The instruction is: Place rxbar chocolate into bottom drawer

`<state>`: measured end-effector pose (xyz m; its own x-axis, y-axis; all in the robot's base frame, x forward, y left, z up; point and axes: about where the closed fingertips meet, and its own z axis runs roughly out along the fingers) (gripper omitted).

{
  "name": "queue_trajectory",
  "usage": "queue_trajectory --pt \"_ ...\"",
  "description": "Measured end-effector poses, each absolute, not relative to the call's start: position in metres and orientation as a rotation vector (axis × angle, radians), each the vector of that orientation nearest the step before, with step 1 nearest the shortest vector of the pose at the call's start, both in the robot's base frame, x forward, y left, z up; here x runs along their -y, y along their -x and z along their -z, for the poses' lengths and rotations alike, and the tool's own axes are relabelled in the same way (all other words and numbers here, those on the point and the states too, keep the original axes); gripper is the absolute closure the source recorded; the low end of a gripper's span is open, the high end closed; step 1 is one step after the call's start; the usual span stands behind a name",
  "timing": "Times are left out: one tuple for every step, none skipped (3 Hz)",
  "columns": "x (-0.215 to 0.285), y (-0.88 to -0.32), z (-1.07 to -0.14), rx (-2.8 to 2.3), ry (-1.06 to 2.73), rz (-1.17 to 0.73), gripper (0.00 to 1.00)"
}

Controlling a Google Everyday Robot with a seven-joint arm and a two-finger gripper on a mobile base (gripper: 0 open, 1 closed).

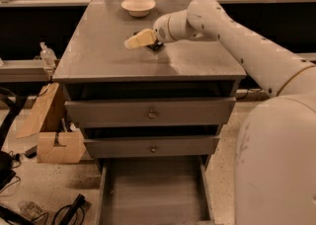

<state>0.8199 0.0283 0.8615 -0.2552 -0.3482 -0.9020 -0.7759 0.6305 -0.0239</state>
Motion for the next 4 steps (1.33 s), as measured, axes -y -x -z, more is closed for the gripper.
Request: queue_trajectory --pt "-0.03 -0.83 -0.843 -1.897 0.932 -0.541 0.0" --pt "-0.018 -0.832 -0.823 -1.967 0.973 -0.489 0.15" --pt "-0.004 -0.829 -0.809 -2.02 0.996 -0.444 0.39" --pt "-0.004 -0.829 -0.817 -2.02 0.996 -0.444 0.61"
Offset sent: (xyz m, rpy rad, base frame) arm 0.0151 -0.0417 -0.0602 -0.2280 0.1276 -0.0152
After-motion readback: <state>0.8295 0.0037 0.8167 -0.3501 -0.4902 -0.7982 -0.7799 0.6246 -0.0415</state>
